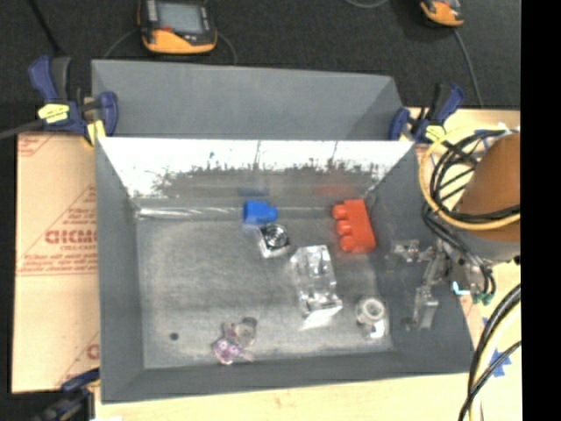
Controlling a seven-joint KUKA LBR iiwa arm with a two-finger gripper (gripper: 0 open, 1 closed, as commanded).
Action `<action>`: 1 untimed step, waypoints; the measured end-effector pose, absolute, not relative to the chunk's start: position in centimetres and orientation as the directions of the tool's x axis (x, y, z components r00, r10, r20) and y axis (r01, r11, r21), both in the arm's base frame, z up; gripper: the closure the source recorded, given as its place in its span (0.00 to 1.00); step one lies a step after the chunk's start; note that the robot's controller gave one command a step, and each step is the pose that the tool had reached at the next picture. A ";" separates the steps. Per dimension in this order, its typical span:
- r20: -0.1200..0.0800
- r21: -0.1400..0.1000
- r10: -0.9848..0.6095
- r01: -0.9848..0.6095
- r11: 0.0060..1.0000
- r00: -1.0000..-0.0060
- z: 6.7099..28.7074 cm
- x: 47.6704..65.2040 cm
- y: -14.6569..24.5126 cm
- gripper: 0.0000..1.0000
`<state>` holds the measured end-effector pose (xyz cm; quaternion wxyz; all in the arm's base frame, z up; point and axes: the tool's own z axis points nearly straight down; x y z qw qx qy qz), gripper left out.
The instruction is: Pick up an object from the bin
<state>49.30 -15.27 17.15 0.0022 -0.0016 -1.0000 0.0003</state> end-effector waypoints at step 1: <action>0.001 -0.001 -0.291 -0.291 0.957 -0.957 7.4 50.3 -15.5 0.00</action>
Offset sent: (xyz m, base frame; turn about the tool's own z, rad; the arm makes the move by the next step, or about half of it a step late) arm 0.0099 -0.0019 -0.0958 -0.2989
